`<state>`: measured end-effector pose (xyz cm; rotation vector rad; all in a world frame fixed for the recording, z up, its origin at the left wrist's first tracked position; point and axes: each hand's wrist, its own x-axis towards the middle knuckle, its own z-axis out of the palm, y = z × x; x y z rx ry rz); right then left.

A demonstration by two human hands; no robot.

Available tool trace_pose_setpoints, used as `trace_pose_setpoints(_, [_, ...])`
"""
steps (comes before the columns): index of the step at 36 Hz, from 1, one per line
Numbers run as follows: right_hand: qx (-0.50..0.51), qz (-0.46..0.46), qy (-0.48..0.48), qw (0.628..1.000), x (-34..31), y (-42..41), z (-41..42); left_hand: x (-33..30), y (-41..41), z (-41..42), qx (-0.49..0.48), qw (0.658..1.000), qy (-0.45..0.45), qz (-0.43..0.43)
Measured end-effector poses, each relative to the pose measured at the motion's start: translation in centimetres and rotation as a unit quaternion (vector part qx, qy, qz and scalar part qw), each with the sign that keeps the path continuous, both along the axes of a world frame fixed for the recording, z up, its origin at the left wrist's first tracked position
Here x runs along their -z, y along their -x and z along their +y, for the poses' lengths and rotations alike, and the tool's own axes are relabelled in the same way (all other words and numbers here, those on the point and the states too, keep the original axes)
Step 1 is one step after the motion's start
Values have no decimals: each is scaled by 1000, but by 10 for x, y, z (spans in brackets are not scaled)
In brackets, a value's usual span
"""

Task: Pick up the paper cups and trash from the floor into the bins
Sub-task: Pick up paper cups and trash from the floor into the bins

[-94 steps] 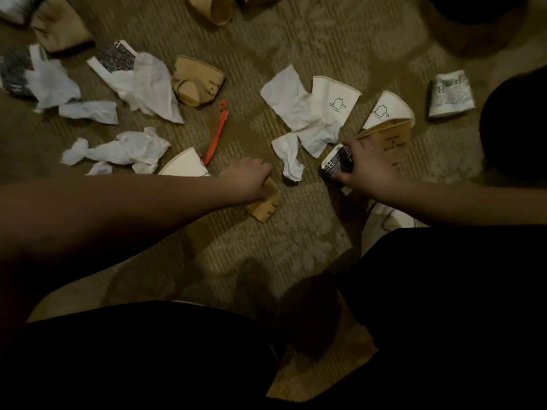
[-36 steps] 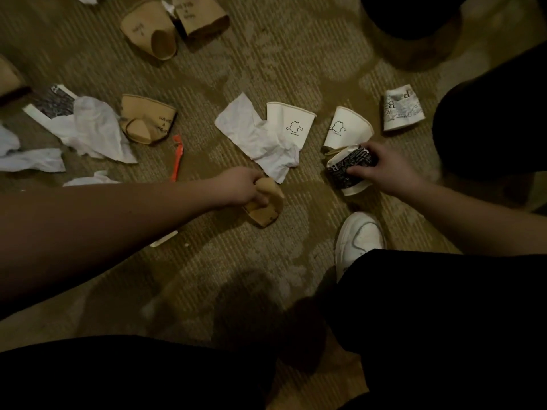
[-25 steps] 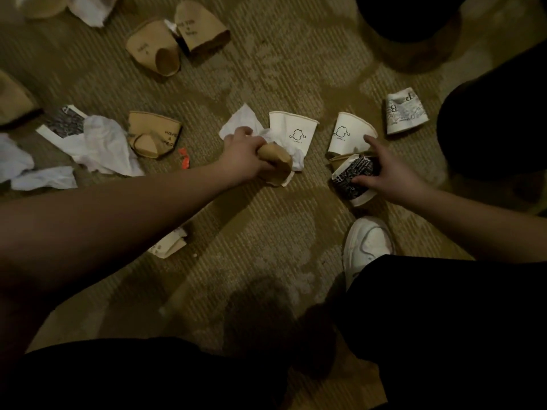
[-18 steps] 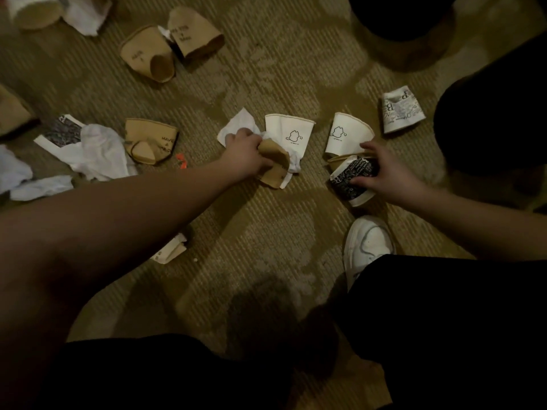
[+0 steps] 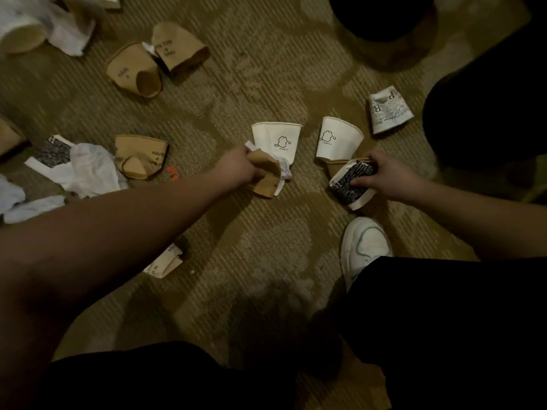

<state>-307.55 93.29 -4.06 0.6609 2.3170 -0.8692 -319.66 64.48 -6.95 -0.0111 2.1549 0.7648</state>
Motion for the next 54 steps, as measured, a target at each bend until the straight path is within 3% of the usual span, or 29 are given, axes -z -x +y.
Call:
trace_pose_setpoints(4, [2, -22, 0, 1000, -8, 5, 13, -2, 1, -3, 59, 997, 10, -39])
trace_pose_setpoints(9, [114, 19, 89, 989, -19, 22, 44, -6, 8, -4, 20, 991, -64, -116])
trace_pose_setpoints(12, [227, 70, 166, 957, -30, 39, 61, -22, 15, 6, -11, 982, -135, -134])
trace_pose_setpoints(16, [293, 89, 225, 925, -35, 62, 81, -47, 29, 29, -53, 966, -208, -146])
trace_pose_setpoints(21, [352, 63, 179, 916, -17, 82, 100, -67, 49, 55, -72, 965, -221, -123])
trace_pose_setpoints(28, [313, 24, 141, 939, 41, 98, 127, -89, 59, 80, -122, 957, -236, -113])
trace_pose_setpoints(40, [200, 66, 11, 977, 15, 102, 94, -113, 59, 105, -226, 931, -258, -122])
trace_pose_setpoints(46, [137, 80, -15, 987, -9, 103, 85, -129, 61, 113, -193, 951, -229, -72])
trace_pose_setpoints(50, [85, 130, -7, 988, -44, 106, 79, -143, 72, 114, -173, 959, -218, -41])
trace_pose_setpoints(54, [93, 205, 18, 974, -92, 109, 77, -165, 92, 116, -152, 967, -202, 40])
